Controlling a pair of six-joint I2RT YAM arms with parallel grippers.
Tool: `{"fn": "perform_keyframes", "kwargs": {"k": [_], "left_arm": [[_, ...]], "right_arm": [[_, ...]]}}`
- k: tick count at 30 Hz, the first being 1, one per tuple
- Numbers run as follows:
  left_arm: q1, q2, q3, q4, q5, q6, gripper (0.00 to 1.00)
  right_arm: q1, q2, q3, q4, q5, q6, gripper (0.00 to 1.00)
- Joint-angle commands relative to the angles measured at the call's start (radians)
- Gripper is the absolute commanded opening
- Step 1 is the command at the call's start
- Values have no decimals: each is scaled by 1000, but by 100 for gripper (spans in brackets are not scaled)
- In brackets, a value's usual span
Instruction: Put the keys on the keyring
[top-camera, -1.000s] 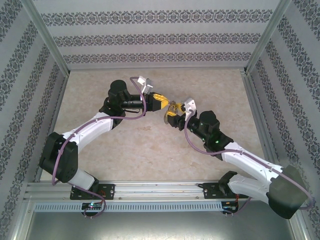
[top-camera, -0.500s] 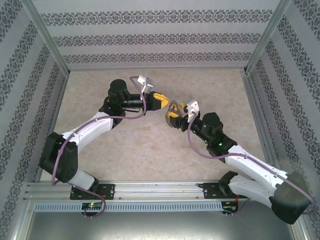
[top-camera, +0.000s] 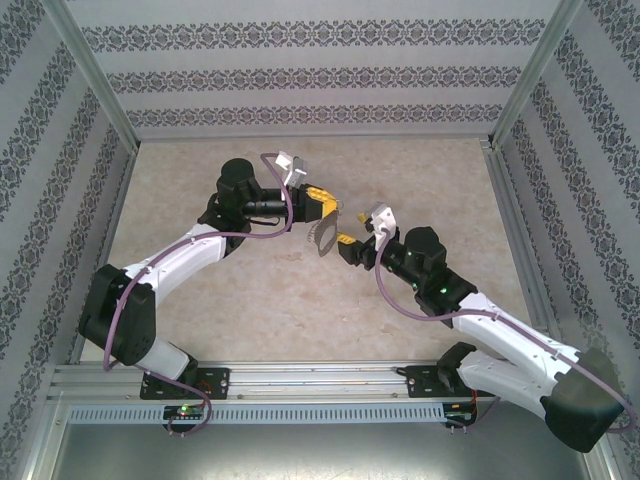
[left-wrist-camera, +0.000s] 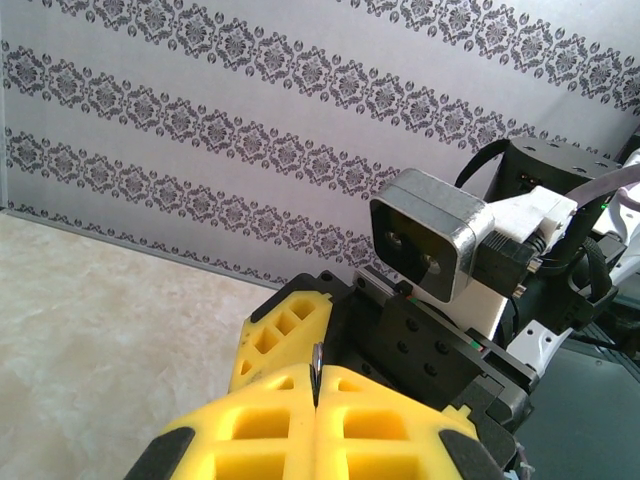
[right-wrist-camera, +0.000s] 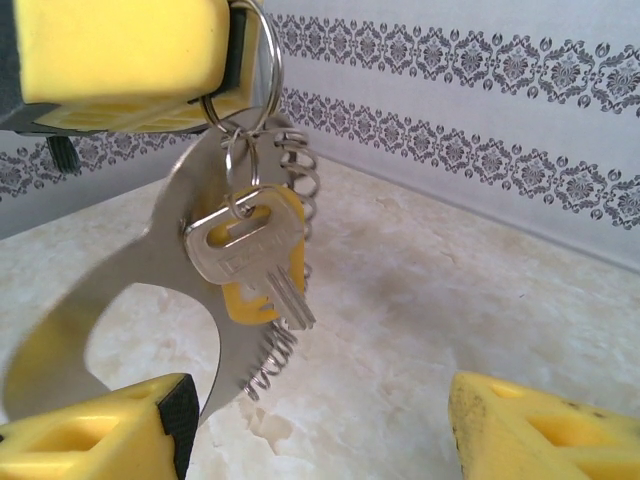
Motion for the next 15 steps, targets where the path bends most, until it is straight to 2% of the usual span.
{"fn": "perform_keyframes", "kwargs": {"k": [1, 7, 15], "left_arm": [[-10, -35, 31, -12, 0, 25, 0], [-10, -40, 34, -25, -1, 31, 0], [-11, -42, 34, -30, -7, 28, 0]], "right_arm": [[13, -22, -27, 21, 24, -6, 68], [40, 8, -46, 96, 109, -7, 68], [79, 46, -39, 161, 158, -22, 67]]}}
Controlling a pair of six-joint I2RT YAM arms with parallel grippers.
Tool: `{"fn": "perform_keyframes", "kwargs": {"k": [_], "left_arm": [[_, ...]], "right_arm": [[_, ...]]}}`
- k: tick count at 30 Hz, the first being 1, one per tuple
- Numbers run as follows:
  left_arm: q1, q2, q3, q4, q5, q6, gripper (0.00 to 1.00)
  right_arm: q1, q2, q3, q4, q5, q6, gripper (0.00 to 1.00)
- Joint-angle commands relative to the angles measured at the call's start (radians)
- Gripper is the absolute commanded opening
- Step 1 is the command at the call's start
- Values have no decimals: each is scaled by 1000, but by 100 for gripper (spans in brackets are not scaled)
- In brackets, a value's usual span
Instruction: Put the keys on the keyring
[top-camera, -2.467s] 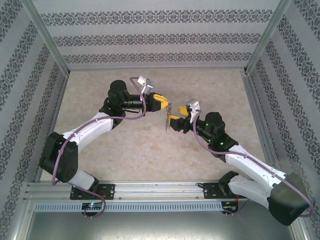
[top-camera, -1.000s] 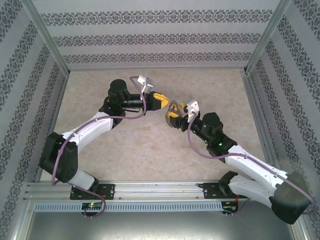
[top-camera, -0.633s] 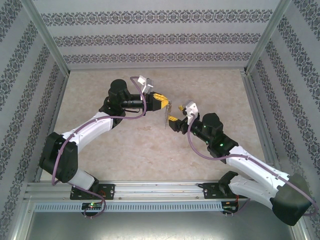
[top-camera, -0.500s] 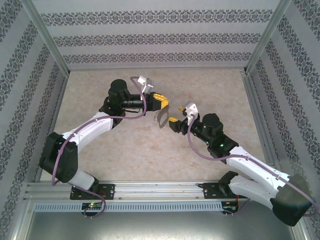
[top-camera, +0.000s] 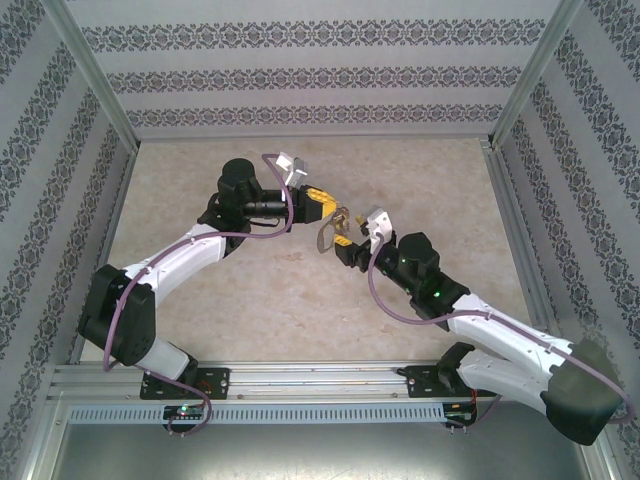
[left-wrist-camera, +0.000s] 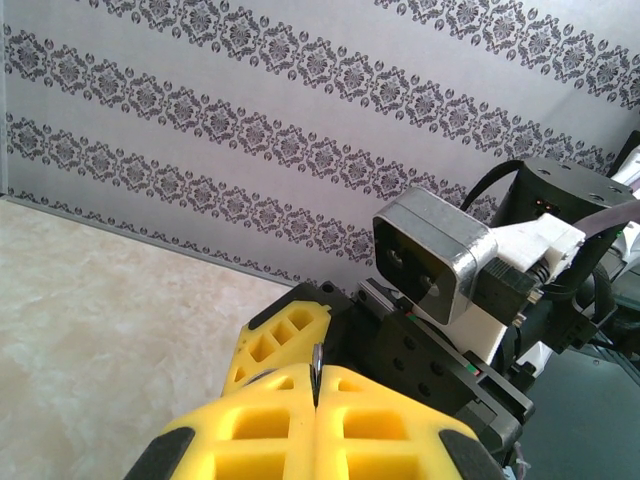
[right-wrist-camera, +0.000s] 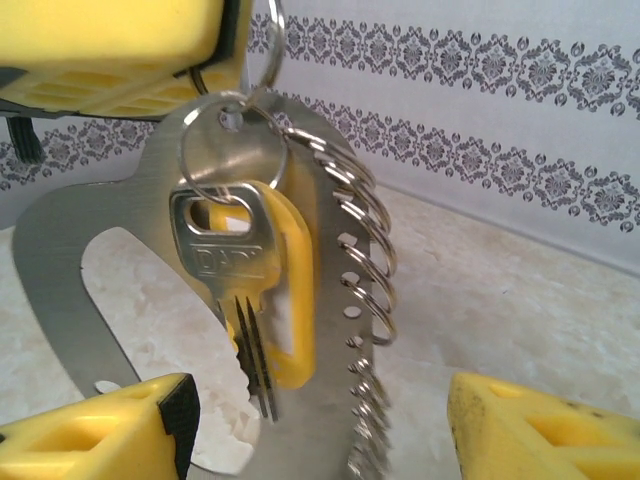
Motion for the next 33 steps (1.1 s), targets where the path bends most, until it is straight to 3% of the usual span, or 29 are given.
{"fn": "perform_keyframes", "kwargs": {"k": [1, 12, 27, 33], "left_arm": [[-11, -41, 32, -2, -3, 23, 0], [-11, -42, 32, 0, -7, 22, 0], [-10, -37, 37, -3, -5, 24, 0], [-10, -37, 38, -4, -6, 26, 0]], "right_arm": [[23, 10, -1, 74, 54, -23, 68], [41, 67, 45, 89, 101, -66, 68], [40, 37, 48, 36, 113, -116, 56], [41, 34, 52, 17, 72, -125, 59]]}}
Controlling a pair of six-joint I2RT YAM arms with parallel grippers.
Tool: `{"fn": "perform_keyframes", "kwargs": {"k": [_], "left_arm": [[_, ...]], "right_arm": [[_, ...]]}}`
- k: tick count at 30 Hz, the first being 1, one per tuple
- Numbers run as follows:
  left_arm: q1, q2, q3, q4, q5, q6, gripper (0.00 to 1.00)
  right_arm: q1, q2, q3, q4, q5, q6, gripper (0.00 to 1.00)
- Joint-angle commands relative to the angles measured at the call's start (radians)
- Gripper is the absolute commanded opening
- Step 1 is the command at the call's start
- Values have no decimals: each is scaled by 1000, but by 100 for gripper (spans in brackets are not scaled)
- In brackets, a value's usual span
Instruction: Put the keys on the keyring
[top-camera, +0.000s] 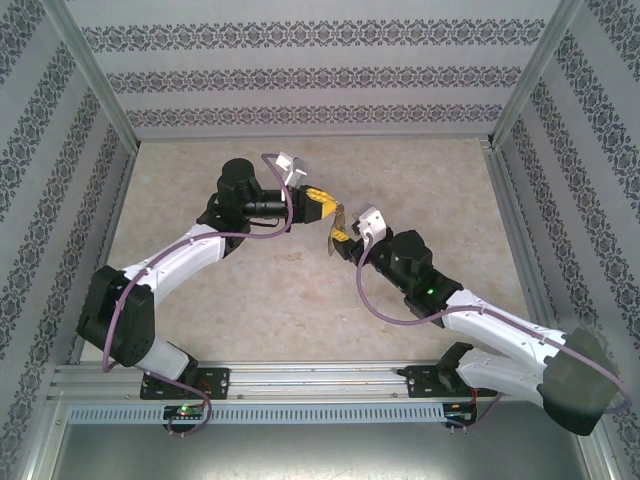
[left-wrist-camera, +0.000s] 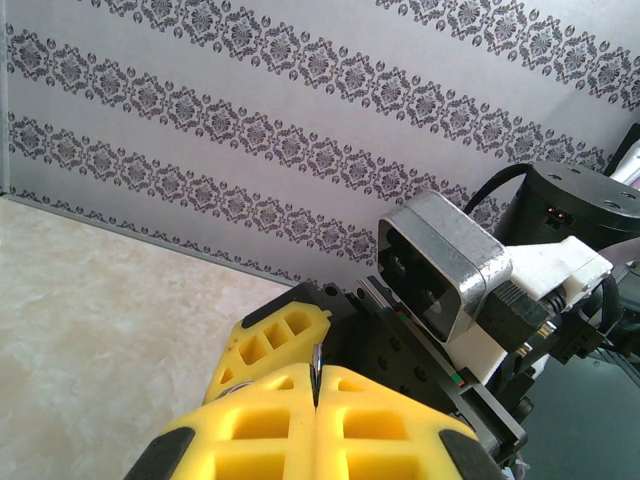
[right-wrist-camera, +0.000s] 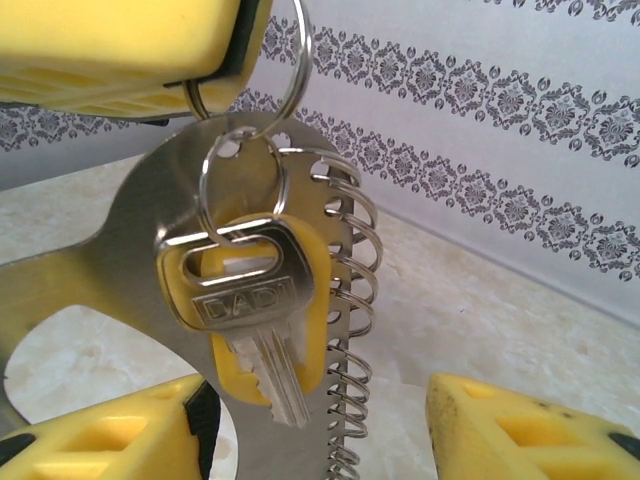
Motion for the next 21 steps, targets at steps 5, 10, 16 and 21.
{"fn": "perform_keyframes", "kwargs": {"k": [5, 10, 16, 21], "left_arm": [[-10, -32, 37, 4, -3, 26, 0], [-11, -34, 36, 1, -3, 28, 0], [-10, -37, 35, 1, -2, 29, 0], [-10, -39, 32, 1, -3, 31, 0]], "right_arm": [[11, -28, 19, -14, -21, -27, 59], [10, -46, 15, -23, -1, -37, 59], [5, -59, 10, -30, -3, -41, 59], [2, -76, -4, -29, -7, -42, 58]]}}
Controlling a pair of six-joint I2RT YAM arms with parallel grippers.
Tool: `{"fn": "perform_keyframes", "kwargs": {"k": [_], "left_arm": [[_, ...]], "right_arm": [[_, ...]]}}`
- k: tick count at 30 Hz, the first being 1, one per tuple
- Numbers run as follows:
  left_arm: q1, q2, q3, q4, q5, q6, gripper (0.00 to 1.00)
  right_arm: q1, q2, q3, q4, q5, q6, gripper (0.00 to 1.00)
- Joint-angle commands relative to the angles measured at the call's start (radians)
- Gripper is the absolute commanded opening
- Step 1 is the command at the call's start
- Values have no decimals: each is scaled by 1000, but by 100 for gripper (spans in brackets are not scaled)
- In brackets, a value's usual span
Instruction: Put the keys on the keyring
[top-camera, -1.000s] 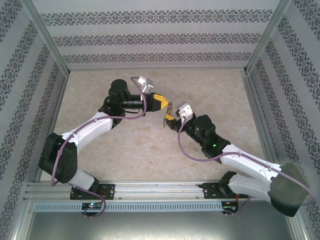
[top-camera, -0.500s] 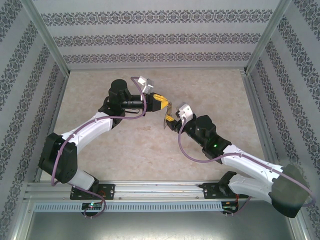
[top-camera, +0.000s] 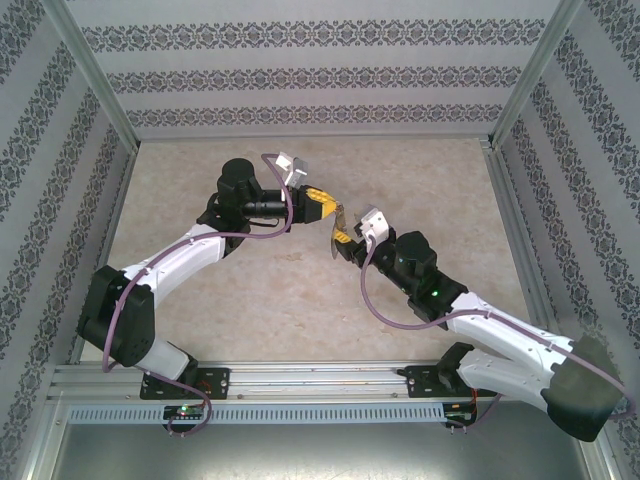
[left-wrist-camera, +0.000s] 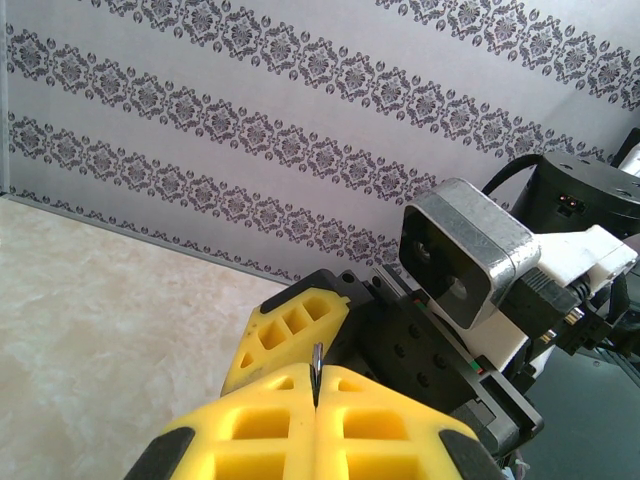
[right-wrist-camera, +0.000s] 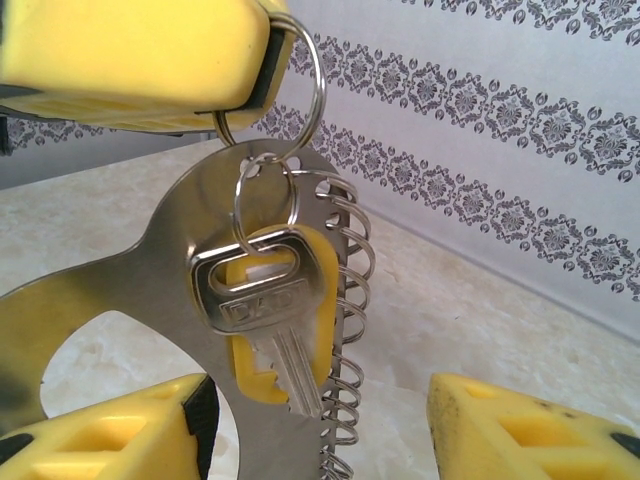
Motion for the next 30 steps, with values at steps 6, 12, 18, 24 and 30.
{"fn": "perform_keyframes", "kwargs": {"k": [6, 12, 18, 24, 30], "left_arm": [[-10, -39, 30, 0, -3, 31, 0], [-11, -43, 31, -2, -3, 33, 0], [-11, -42, 30, -2, -3, 32, 0], [-11, -44, 27, 1, -3, 30, 0], [-11, -44, 26, 7, -4, 27, 0]], "right_arm": [[-14, -67, -23, -11, -13, -7, 59], [-38, -77, -27, -12, -56, 21, 59], [-45, -52, -22, 16, -57, 31, 59], [-47, -19, -4, 32, -83, 40, 59], [-48, 8, 10, 56, -94, 49, 59]]}}
